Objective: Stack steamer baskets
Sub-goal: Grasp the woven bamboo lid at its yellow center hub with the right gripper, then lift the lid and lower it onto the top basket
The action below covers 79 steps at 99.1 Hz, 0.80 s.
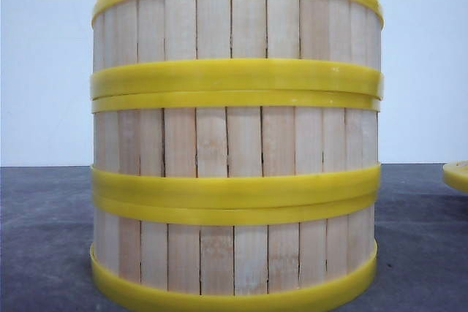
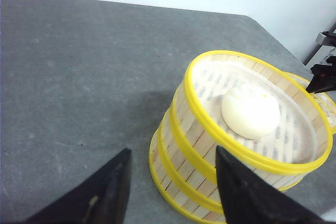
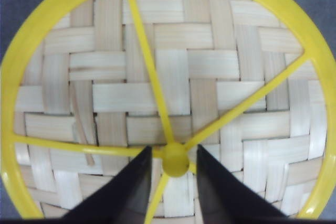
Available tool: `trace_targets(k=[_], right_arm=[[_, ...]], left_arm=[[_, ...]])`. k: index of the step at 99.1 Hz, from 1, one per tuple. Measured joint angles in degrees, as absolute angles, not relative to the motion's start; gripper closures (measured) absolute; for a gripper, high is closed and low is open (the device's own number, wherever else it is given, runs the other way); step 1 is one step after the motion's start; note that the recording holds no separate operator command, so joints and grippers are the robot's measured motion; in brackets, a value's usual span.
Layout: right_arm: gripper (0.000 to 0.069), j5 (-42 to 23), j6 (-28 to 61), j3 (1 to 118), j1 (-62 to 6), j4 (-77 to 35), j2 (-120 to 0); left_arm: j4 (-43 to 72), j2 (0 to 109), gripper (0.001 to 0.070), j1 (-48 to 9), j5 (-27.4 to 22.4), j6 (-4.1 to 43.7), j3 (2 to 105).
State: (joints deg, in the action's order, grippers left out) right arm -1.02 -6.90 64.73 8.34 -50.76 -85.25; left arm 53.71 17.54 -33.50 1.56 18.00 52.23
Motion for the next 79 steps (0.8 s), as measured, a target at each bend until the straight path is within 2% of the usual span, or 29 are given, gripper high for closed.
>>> trace_targets(k=[12, 45, 79], right_arm=[[0.0601, -1.0, -6.9, 64.7, 8.3, -50.8, -85.3], [0.0633, -1.0, -6.9, 64.7, 8.3, -51.1, -85.3], [0.0634, -0.9, -6.9, 64.8, 8.3, -51.1, -85.2]], left_arm=[[53.7, 17.5, 0.0410, -33.5, 1.6, 18.0, 52.2], [53.7, 17.5, 0.0410, -33.5, 1.6, 18.0, 52.2], [53.7, 17.5, 0.0410, -33.5, 1.6, 18.0, 52.2]])
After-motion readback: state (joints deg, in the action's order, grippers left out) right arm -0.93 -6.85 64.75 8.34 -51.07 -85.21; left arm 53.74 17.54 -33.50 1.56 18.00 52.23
